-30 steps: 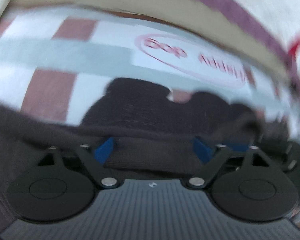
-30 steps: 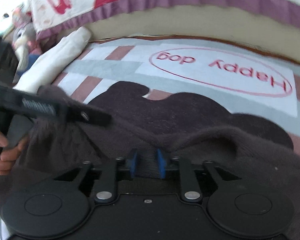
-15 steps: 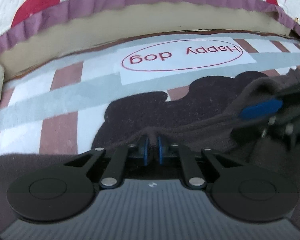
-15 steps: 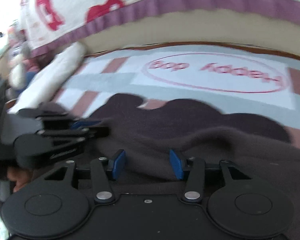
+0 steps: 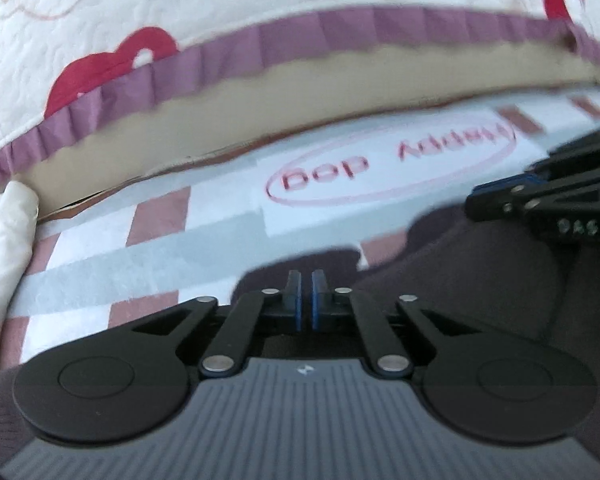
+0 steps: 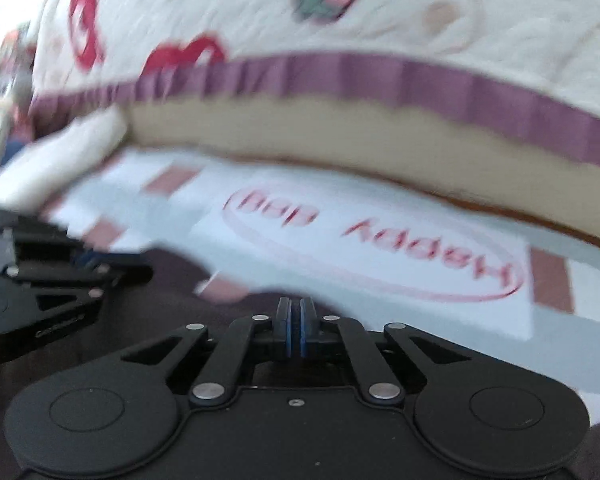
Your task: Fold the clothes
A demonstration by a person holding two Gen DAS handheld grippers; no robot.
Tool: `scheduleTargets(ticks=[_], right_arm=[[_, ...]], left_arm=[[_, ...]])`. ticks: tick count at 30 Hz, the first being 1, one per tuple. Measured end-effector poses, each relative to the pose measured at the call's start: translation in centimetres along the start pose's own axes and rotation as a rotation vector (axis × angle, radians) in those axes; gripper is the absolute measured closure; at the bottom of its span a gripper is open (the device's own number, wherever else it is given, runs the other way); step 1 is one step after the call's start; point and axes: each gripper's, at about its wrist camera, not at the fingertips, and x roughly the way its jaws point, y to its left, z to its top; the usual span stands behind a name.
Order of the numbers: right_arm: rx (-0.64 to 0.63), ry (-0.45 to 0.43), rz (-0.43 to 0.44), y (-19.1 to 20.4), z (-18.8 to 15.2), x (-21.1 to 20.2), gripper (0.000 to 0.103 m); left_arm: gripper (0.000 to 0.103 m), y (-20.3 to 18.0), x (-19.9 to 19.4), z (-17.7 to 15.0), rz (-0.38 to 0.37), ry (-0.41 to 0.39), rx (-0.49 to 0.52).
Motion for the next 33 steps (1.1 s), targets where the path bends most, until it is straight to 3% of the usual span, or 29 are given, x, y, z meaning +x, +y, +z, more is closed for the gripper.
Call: scheduleTargets(ticks=[3,4,8,10,11,13,14,15,17,20,29,33], right_arm=[[-0.031,-0.114,-0.024,0.0,1.1,-1.6,0.103],[-0.041,-0.129,-0.032,0.0,1.4,-1.8,0.103],[0.078,0.036,-0.015,-3.0,0.4,0.6,0.103],[0.107,0.027,-0.003,-3.8,1.0,-0.4,0.093],[0.125,0.016,0.007,-4.1,1.4,-0.9,0.091],[0.17,0.006,0.027,-5.0,2.1,-1.8,0.076],[0.197,0.008,0.024,-5.5,2.1,-2.1,0.064],[0.223,0.011,0.021,-6.0,2.1,-2.4,0.062],[0.252,0.03,0.008,-6.8,1.5,-2.4,0.062],[0.284,0.066,-0.014,-7.5,0.5,-1.9,0.062],[0.224,0.116,-0.062,-4.8,-0.4,-2.5,0.062],[0.156,0.087,0.013,-1.1,-0.2,-4.1,0.062]], left_arm=[[0.103,0.0,-2.1,1.3,0.015,-0.122,0.018],[0.103,-0.1,-1.9,1.6,0.005,-0.101,0.023],[0.102,1.3,-1.0,1.4,-0.043,-0.008,-0.064],[0.097,3.5,-1.7,0.6,-0.052,-0.002,-0.141],[0.092,4.7,-2.1,0.2,-0.048,-0.003,-0.181],[0.061,8.1,-3.1,-0.5,-0.001,0.025,-0.25],[0.057,9.8,-3.5,-0.9,0.038,0.034,-0.275],[0.057,11.7,-4.1,-1.5,0.089,0.039,-0.295],[0.056,15.1,-5.1,-2.7,0.185,0.057,-0.329],[0.054,19.3,-6.3,-5.0,0.269,0.112,-0.391],[0.047,23.1,-13.8,-9.6,0.262,0.158,-0.388],[0.045,25.1,-19.3,-13.2,0.245,0.166,-0.462]])
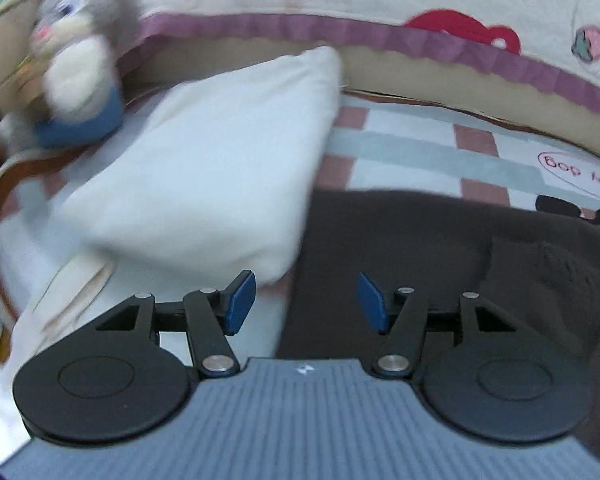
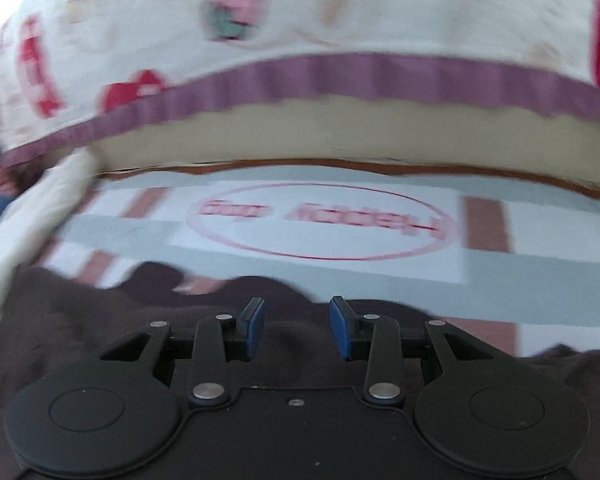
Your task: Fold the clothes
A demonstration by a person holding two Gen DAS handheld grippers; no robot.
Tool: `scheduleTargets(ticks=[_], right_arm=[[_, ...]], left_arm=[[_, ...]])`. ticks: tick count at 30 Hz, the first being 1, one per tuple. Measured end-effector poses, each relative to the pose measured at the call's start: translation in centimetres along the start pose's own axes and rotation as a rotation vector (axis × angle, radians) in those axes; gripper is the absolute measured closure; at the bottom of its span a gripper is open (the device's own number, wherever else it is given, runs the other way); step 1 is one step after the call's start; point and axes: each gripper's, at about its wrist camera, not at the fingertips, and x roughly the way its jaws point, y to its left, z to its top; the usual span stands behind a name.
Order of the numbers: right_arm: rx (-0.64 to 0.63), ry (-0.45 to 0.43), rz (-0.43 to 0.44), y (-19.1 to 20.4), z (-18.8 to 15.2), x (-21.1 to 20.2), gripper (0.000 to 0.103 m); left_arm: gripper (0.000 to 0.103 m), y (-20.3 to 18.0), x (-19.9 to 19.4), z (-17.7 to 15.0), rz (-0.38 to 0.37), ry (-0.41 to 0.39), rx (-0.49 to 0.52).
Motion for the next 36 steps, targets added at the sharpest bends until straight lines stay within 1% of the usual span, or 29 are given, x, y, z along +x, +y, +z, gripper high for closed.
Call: scheduleTargets(ticks=[5,7,10,12,14,15,16,17,18,19,21,24,26,27,28,29,31,32,33,34,35,36], right_arm=[[-0.119,-0.008,0.216,8.0,-2.2,-2.6,0.062],[-0.147,0.002,0.333,11.4,-3.9,-3.8,0.062],[-0.157,0.049,0.499,16.6,-6.8,-5.2,0.062],[-0.166,0.088,0.601,19.8,-8.3,-5.7,0.062],[-0.212,0.142,0.695,23.4,-9.6,-5.6,0.063],[-0.253,0.159,0.71,25.2,-10.2,-5.6,0.064],[-0.313,0.171,0.712,27.2,-10.8,-5.4,0.064],[-0.375,0.178,0.703,28.8,-11.4,-5.2,0.064],[-0.433,0.18,0.687,30.3,-12.0,-5.0,0.063],[-0.486,0.184,0.67,31.6,-12.4,-4.7,0.063],[-0.56,0.194,0.649,33.7,-13.1,-3.9,0.063],[-0.575,0.233,0.654,35.3,-13.7,-2.3,0.06],[-0.625,0.239,0.617,36.1,-14.5,-1.6,0.056],[-0.659,0.241,0.592,36.5,-15.0,-1.3,0.056],[-0.693,0.243,0.567,36.9,-15.4,-1.0,0.056],[-0.725,0.244,0.544,37.3,-15.8,-0.7,0.056],[-0.765,0.242,0.534,37.2,-16.6,-1.3,0.054],[-0.775,0.244,0.534,37.1,-16.7,-1.5,0.053],[-0.785,0.247,0.534,36.9,-16.8,-1.7,0.052],[-0.793,0.249,0.535,36.8,-16.9,-1.9,0.052],[-0.797,0.251,0.538,36.7,-17.0,-2.0,0.051],[-0.801,0.252,0.543,36.7,-17.2,-2.0,0.05]], left_arm=[[0.041,6.1,-4.5,-4.6,-0.071,0.047,-0.163],[0.041,7.7,-5.2,-7.0,-0.112,0.077,-0.22],[0.041,9.2,-5.4,-10.0,-0.191,0.117,-0.308],[0.041,9.4,-5.5,-11.2,-0.249,0.108,-0.335],[0.041,9.6,-5.3,-12.0,-0.314,0.097,-0.351],[0.043,9.6,-5.2,-12.3,-0.348,0.093,-0.352],[0.047,9.5,-5.0,-12.6,-0.37,0.099,-0.347],[0.055,9.2,-4.9,-12.7,-0.387,0.102,-0.332],[0.083,9.0,-5.2,-12.9,-0.4,0.093,-0.319],[0.091,8.8,-5.5,-13.1,-0.413,0.083,-0.306],[0.091,8.5,-6.1,-13.2,-0.421,0.058,-0.275],[0.091,7.6,-7.0,-13.4,-0.418,0.037,-0.179],[0.091,7.1,-7.0,-13.4,-0.422,0.031,-0.121],[0.089,6.8,-6.9,-13.3,-0.417,0.033,-0.098],[0.083,6.7,-6.6,-13.1,-0.4,0.038,-0.077],[0.079,6.4,-6.3,-12.9,-0.373,0.047,-0.053],[0.057,6.1,-5.4,-12.4,-0.355,0.069,-0.018],[0.053,6.0,-4.7,-12.1,-0.378,0.088,-0.011],[0.047,6.0,-3.9,-12.0,-0.398,0.114,-0.014],[0.045,5.9,-3.2,-11.9,-0.416,0.14,-0.017],[0.045,5.8,-2.6,-11.9,-0.415,0.151,-0.021],[0.049,5.6,-2.2,-11.8,-0.411,0.154,-0.02]])
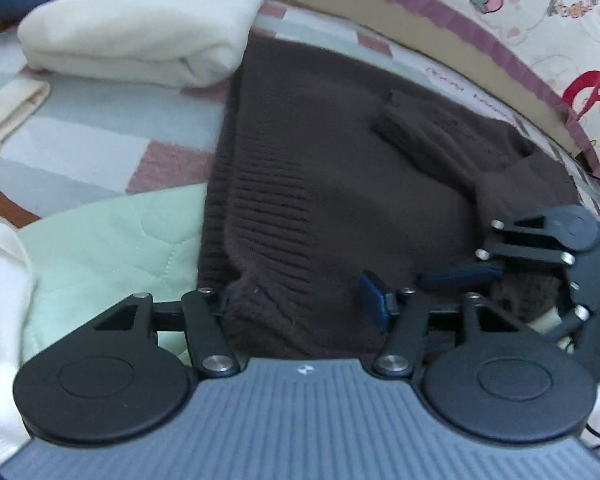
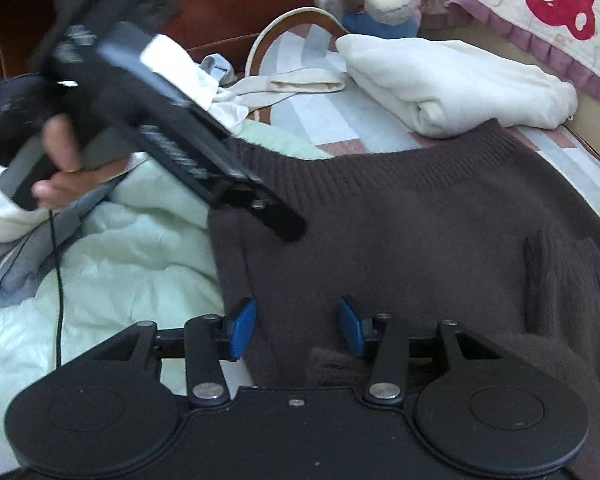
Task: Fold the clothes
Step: 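Grasp the folded sweater edge with the left gripper while the right gripper grasps it too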
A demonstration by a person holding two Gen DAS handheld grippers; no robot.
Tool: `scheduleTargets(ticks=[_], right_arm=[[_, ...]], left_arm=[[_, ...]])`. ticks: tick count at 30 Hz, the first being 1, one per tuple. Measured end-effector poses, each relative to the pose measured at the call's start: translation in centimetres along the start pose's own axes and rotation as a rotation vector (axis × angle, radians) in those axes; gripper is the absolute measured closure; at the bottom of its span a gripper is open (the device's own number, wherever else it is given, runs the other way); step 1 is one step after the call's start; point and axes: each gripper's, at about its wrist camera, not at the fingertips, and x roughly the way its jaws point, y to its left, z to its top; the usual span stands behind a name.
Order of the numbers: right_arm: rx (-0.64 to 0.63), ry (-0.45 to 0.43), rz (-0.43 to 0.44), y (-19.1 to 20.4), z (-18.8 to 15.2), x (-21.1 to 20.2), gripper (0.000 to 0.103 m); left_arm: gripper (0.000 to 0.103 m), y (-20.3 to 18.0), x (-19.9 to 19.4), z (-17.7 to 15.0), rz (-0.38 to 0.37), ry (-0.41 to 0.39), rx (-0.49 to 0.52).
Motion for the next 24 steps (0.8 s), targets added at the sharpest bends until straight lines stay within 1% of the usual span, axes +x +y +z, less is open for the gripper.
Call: scheduleTargets(ticks=[1,2,3,5,8,10,11,12,14,16,17,18,19,20,23,24], right_arm=[[-0.008,0.0,0.0,0.2,-0.1,0.2,0.05],[-0.019,0.0,-0.006,0.3,-0.2,0.4,0.05],[-0.039,-0.002,-0.017,0.6,-0.3,0.5,0.05],[-0.075,-0.007,-0.037,1.1,-0.5,0.9,0.05],[-0.077,-0.033,-0.049,1.2,-0.3,0.5,0.049],[-0.08,-0.052,-0.053,1.2,-0.2,0.3,0.048],[-0.086,-0.059,-0.057,1.2,-0.1,0.2,0.046],[-0.098,-0.061,-0.065,1.3,-0.2,0.4,0.043],[-0.124,-0.056,-0.079,1.5,-0.3,0.8,0.042],[-0.141,-0.06,-0.083,1.7,-0.6,1.1,0.044],[-0.151,-0.06,-0.076,1.7,-0.6,1.2,0.055],[-0.156,-0.06,-0.068,1.8,-0.7,1.3,0.073],[-0.139,-0.064,-0.057,1.6,-0.5,1.1,0.082],[-0.121,-0.07,-0.046,1.3,-0.4,0.9,0.095],[-0.05,-0.112,-0.021,0.3,0.2,-0.6,0.095],[-0.025,-0.125,0.0,0.0,0.4,-1.3,0.095]], left_arm=[[0.074,-0.1,0.0,0.0,0.007,-0.015,0.004],[0.093,-0.1,-0.3,0.0,-0.002,-0.034,-0.003],[0.097,-0.1,-0.6,0.1,-0.012,-0.053,-0.011],[0.097,0.1,-1.7,0.0,-0.044,-0.114,-0.062],[0.097,0.4,-3.7,-0.4,-0.114,-0.18,-0.134],[0.097,0.9,-4.5,-0.6,-0.178,-0.205,-0.205],[0.098,1.3,-4.7,-0.8,-0.208,-0.213,-0.248],[0.098,1.8,-4.7,-1.0,-0.239,-0.218,-0.292],[0.098,2.7,-4.7,-1.5,-0.298,-0.227,-0.378],[0.098,3.0,-4.4,-1.8,-0.304,-0.225,-0.414],[0.098,3.1,-4.3,-1.9,-0.303,-0.225,-0.422],[0.098,3.2,-4.2,-2.0,-0.302,-0.225,-0.43],[0.098,3.2,-4.1,-2.1,-0.302,-0.226,-0.438],[0.098,3.2,-4.1,-2.1,-0.306,-0.232,-0.439],[0.098,3.4,-4.4,-1.7,-0.316,-0.271,-0.432],[0.098,3.6,-4.7,-1.5,-0.313,-0.29,-0.431]])
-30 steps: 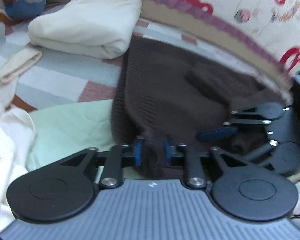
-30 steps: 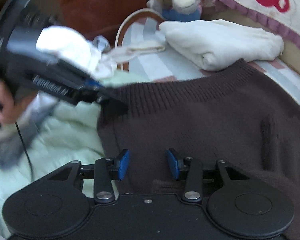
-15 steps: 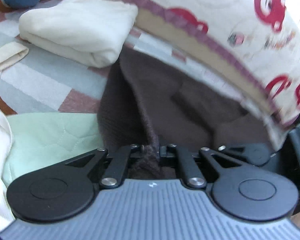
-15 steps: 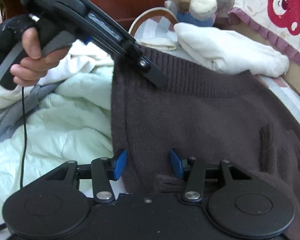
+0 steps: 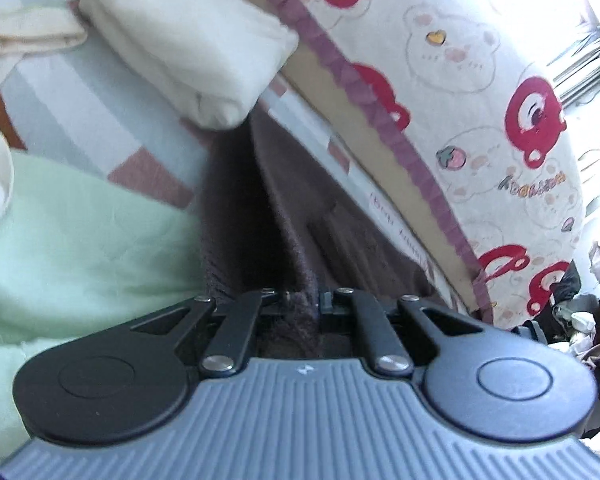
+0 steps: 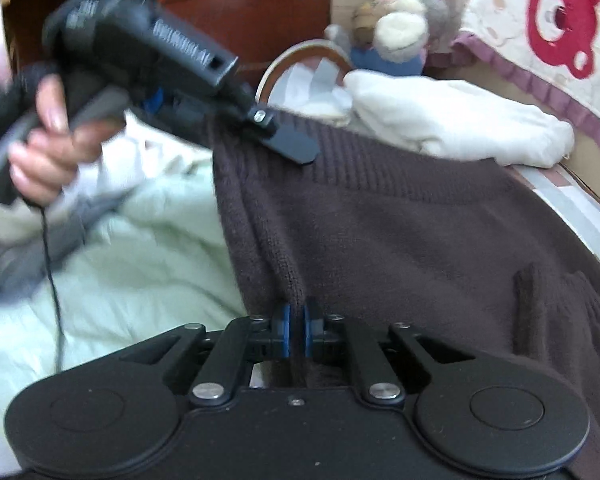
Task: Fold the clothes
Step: 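Grasp the folded sweater edge with the left gripper while the right gripper grasps it too, then release the sweater with both grippers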
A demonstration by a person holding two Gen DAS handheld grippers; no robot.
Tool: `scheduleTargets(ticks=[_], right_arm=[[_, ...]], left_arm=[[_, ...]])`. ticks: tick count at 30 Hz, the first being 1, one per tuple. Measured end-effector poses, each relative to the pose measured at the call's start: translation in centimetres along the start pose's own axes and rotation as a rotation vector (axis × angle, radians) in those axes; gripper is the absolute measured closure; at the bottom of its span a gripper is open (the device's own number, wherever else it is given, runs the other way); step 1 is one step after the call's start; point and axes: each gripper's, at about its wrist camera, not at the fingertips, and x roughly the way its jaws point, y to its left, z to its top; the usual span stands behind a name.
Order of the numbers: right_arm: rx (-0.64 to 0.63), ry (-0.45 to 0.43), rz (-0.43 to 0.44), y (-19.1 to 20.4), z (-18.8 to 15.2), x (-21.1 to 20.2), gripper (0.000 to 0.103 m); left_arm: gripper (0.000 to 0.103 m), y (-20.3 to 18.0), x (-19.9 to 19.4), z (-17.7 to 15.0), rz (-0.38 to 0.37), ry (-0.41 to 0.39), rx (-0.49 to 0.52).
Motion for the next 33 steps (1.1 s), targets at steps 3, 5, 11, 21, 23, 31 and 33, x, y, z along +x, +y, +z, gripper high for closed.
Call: scheduleTargets(ticks=[3,5,11,21,23,31,33], right_arm=[[0.044,-0.023,0.063,-0.8,0.5,-1.6,0.095],[0.091,-0.031,0.113,-1.6,0.5,-2.2,0.095],[0.22,-0.026,0.346,-2.9,0.2,-2.7,0.094],[0.237,0.153,0.384,-1.6,-1.8,0.6,0.094],[0.229,0.181,0.36,-1.4,-1.9,0.8,0.094],[0.389,-0.02,0.271,-8.6,-1.9,-7.8,0.07],[0.428,-0.073,0.111,-12.7,-3.0,-11.5,0.069]], left_arm=[[0.098,0.1,-0.7,0.6,-0.012,-0.035,0.01],[0.098,-0.1,-1.1,0.7,-0.022,-0.046,0.031],[0.098,0.4,-5.1,-1.1,-0.075,-0.159,0.04],[0.097,0.6,-3.7,-4.0,0.344,0.054,0.127],[0.097,0.3,-2.4,-3.7,0.421,0.103,0.183],[0.084,-1.7,-4.0,0.6,0.439,-0.006,0.186],[0.071,-2.1,-3.6,1.7,0.427,-0.026,0.199]])
